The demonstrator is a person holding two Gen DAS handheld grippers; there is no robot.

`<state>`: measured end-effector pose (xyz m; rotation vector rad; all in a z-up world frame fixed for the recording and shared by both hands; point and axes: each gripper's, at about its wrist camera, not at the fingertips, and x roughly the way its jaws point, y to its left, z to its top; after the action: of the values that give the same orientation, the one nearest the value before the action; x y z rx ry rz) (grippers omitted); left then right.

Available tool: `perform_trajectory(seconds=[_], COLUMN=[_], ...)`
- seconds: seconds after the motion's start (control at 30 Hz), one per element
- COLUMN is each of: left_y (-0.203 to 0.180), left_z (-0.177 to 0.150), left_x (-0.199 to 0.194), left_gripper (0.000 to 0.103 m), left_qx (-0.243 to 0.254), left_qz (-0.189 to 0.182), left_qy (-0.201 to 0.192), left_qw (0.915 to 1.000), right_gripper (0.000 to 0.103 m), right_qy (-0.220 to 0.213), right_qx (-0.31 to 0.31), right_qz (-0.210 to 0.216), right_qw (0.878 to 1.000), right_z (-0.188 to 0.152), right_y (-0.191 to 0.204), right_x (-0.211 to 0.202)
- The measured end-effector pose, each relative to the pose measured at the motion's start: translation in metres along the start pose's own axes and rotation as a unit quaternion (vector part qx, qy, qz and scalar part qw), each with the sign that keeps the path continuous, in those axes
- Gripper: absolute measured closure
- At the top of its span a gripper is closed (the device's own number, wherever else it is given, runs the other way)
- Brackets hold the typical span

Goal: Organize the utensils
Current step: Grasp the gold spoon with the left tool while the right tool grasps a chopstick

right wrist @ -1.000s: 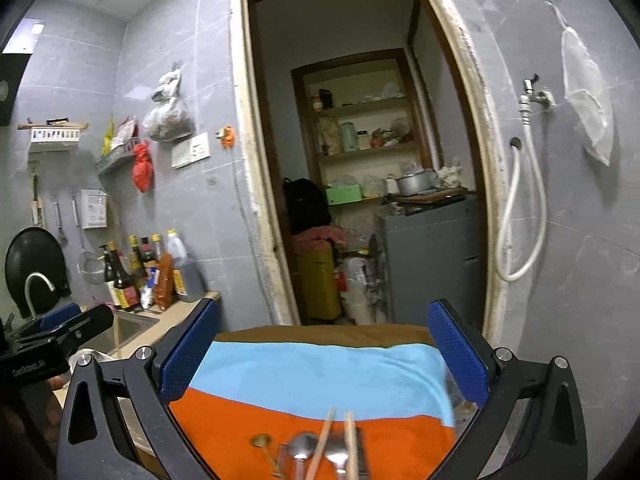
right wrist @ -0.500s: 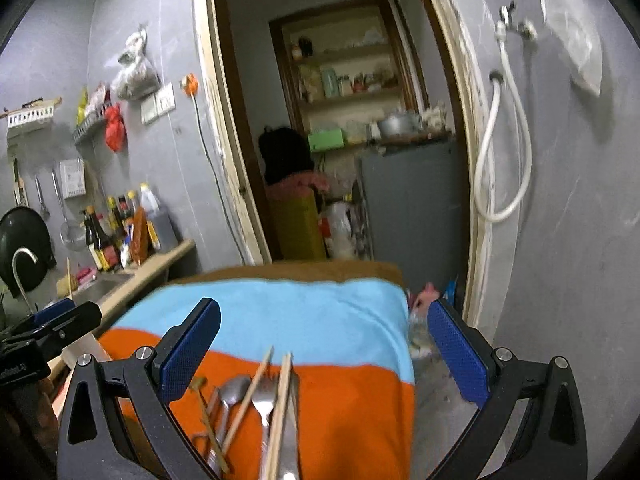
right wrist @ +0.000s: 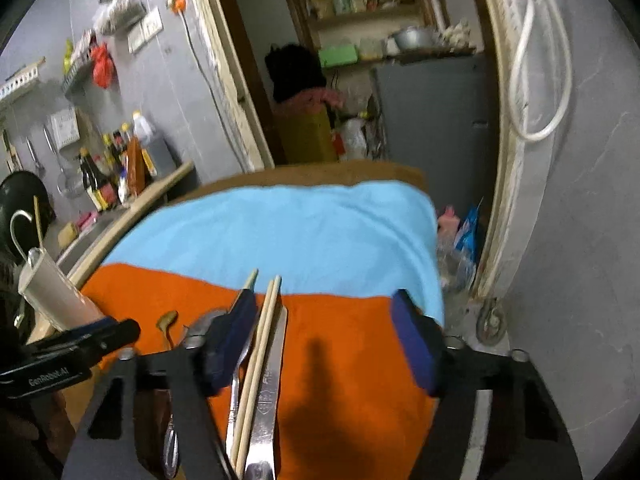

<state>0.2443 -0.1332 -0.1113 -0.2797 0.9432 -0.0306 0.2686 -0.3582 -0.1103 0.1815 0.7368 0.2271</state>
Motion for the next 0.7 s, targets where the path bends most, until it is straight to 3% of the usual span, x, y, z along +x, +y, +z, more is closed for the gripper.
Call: perform_trajectory(seconds=[0.17,0.3,0.43,0.7], left_y=[0.001,0.002,0.007,0.02], left_z=[-0.003,0.001,0.009,0.017], left_x=[0.007,0.015,0.027,0.042], left_gripper=[0.059,0.07,0.079,0.088], left_qx=[-0.005,-0.019,-0.042,-0.097], left_qz=[-0.023,-0.044,-0.061,-0.092], left_qy=[0.019,0.027,0.038,0.054], left_qw=[0.9996,0.9985,0.9965,0.9896], right_gripper=[0.059,0.063,0.063,0.063], right_qy=[0.046,0.069,0.075,0.088], right_qx=[-0.021,-0.036,-0.055,-0.079], right_qz=[0.005,0.007,0.008,0.013], right_qw=[0.999,0.997,0.996,0.993], right_z=[-0.012,-0.022,-0.026,-0.022], right_y=[0.009,0.014,0.024,0.033], right_x=[0.026,0.036,0.038,0.038])
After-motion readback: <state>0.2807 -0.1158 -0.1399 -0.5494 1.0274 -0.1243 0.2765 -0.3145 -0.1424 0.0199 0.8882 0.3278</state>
